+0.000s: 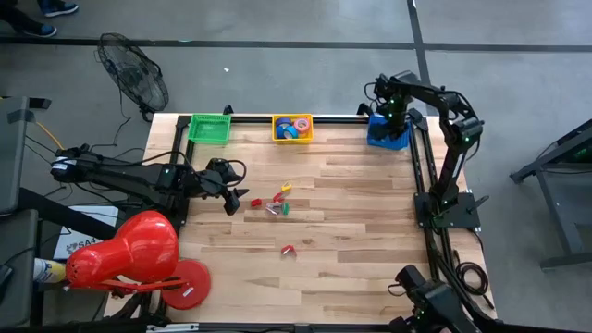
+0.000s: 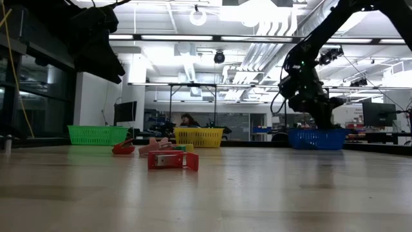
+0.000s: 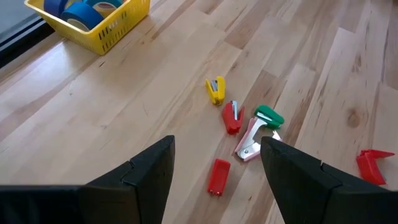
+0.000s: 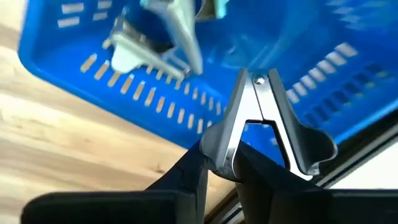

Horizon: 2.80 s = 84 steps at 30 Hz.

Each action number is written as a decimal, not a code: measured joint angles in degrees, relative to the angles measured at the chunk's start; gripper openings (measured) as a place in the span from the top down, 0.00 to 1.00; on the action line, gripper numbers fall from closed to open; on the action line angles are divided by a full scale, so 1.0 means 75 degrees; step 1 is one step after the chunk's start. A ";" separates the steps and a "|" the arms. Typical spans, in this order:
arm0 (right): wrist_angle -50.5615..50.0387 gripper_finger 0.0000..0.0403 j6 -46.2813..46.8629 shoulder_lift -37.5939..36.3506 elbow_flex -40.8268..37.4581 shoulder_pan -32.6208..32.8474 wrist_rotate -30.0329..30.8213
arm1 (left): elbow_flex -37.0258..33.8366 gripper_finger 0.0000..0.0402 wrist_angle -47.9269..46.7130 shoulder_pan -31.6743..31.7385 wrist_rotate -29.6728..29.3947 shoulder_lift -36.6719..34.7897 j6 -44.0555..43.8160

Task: Pick and place Stapler, Stapler remover, tape
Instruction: Put the black staple remover into the blue bin, then put the pink staple remover into the blue bin

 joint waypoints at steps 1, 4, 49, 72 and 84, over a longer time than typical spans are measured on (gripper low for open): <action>0.0065 0.84 -0.0019 -0.0075 0.0000 0.0003 0.0095 | 0.0000 0.42 0.0001 0.0002 -0.0004 0.0000 -0.0024; 0.0221 0.82 -0.0178 -0.0233 0.0000 0.0003 0.0311 | 0.0000 0.42 0.0001 0.0000 -0.0067 0.0000 -0.0132; 0.1856 0.47 -0.0585 -0.3645 0.0000 0.1725 -0.0725 | 0.0000 0.42 -0.0080 0.0001 0.0137 0.0038 0.1273; 0.1789 0.48 0.0217 -0.4118 0.0000 0.3986 -0.0699 | 0.0007 0.42 0.2351 0.0003 0.2268 0.3203 0.4787; 0.1818 0.48 0.0279 -0.4118 0.0000 0.4445 -0.0669 | 0.0035 0.42 0.3186 0.0155 0.2197 0.4513 0.5518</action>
